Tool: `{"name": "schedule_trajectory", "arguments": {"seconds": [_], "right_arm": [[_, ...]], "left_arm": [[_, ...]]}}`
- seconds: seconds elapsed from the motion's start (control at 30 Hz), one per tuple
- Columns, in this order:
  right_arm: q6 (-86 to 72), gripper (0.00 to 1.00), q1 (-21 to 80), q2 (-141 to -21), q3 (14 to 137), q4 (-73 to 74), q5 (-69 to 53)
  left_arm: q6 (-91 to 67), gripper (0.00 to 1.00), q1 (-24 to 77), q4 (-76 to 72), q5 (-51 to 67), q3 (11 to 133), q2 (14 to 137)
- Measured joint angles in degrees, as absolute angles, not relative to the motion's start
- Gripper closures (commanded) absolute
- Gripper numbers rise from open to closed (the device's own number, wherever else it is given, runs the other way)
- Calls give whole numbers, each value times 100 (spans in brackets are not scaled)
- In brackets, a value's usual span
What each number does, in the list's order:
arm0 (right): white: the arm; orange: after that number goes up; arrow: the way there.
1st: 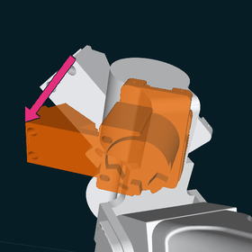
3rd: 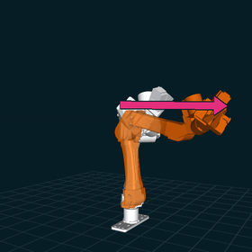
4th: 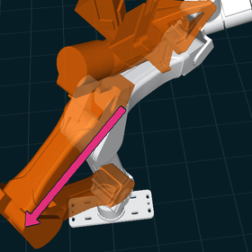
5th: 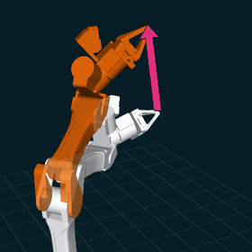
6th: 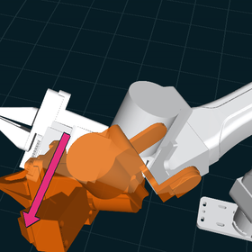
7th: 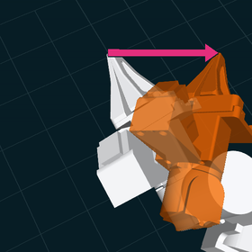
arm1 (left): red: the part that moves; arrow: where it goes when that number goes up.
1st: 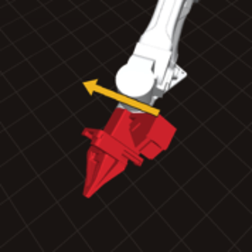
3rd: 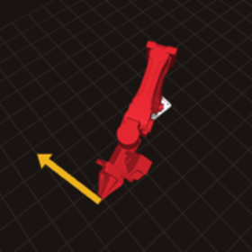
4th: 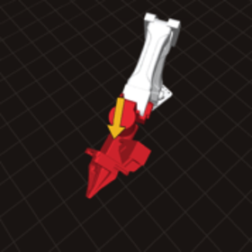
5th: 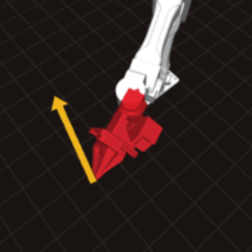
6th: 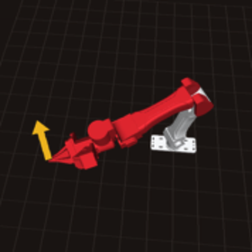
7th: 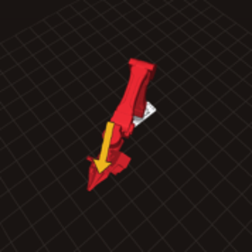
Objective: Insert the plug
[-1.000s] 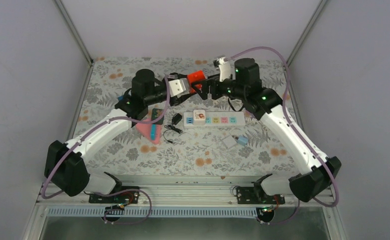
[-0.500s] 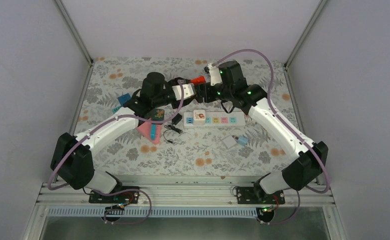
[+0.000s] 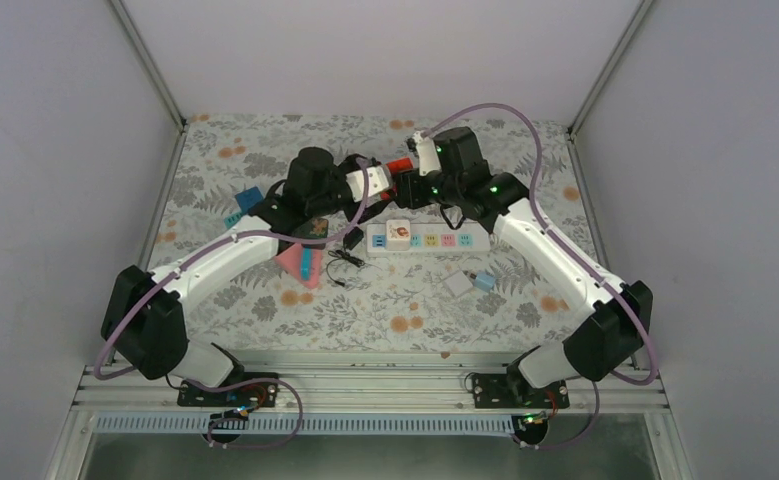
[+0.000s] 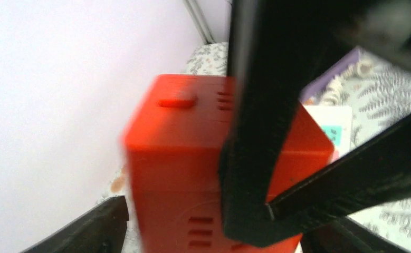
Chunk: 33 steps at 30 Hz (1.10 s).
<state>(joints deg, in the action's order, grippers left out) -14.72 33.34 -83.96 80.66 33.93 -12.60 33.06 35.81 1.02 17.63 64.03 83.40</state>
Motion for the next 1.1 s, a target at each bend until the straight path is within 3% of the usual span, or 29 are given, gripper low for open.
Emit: {"name": "schedule_trajectory", "arguments": {"seconds": [0.07, 0.37, 0.6, 0.73, 1.1], "right_arm": [[-1597, 57, 3306, -8372, 7968, 3328, -1085], [-1761, 55, 2810, -8023, 7317, 3310, -504], [-1761, 52, 2578, -7926, 6628, 3417, -266], [-1758, 51, 2574, -7931, 6250, 3498, -263], [-1704, 49, 2574, -8381, 6158, 3588, -276]], "left_arm": [[3070, 0, 3588, -58, 1702, 6388, 8294], [1612, 0, 3562, -891, 666, 5808, 7432], [143, 0, 3192, -541, -180, 5817, 6829], [-626, 0, 2832, 30, -163, 5817, 6359], [-812, 0, 2711, 1087, 287, 5835, 5778]]}}
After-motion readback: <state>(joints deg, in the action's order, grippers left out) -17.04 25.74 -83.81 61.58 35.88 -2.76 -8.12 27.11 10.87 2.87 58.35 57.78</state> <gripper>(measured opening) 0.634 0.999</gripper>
